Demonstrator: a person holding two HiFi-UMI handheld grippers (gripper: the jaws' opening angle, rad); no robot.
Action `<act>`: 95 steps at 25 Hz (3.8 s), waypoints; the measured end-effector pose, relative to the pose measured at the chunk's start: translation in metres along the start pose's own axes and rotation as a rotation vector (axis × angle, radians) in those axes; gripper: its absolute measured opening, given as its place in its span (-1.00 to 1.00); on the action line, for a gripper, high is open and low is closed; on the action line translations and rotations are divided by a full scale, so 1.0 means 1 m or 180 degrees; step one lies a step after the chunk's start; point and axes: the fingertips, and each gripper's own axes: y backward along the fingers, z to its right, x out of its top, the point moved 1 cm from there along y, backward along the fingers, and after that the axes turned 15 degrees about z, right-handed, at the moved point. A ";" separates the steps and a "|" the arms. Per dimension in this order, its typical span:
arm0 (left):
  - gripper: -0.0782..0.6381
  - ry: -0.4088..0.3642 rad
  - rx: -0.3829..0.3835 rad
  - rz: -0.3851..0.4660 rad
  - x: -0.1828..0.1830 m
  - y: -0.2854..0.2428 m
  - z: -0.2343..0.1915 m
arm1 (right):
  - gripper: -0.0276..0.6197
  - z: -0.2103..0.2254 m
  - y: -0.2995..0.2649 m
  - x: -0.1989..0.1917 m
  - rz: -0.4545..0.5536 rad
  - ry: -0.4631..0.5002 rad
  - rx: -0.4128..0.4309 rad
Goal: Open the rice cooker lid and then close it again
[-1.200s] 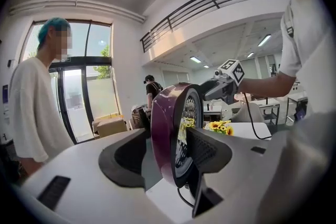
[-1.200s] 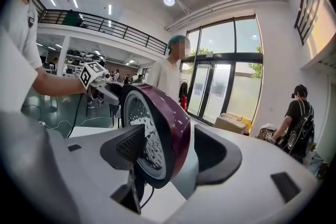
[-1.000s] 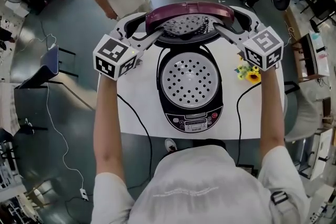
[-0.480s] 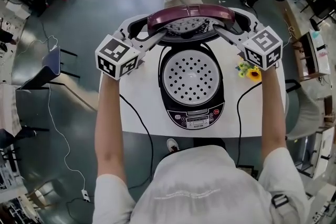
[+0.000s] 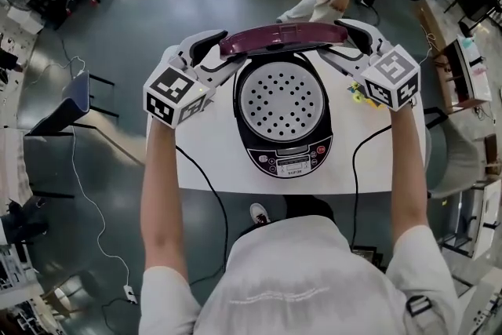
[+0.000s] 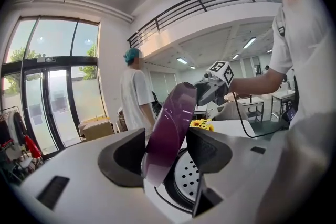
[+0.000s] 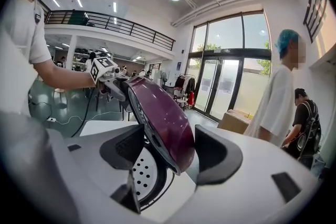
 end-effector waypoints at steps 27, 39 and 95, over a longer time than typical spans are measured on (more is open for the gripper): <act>0.16 0.0015 -0.0257 -0.0320 -0.035 0.046 0.102 | 0.14 -0.089 0.064 -0.052 -0.0398 0.0049 0.0059; 0.22 0.0119 -0.0375 -0.0410 -0.061 0.057 0.133 | 0.20 -0.117 0.077 -0.084 -0.0597 0.0006 0.0123; -0.07 0.1103 0.0326 -0.0328 -0.120 0.066 0.148 | 0.29 -0.140 0.084 -0.142 -0.0372 -0.1405 -0.0198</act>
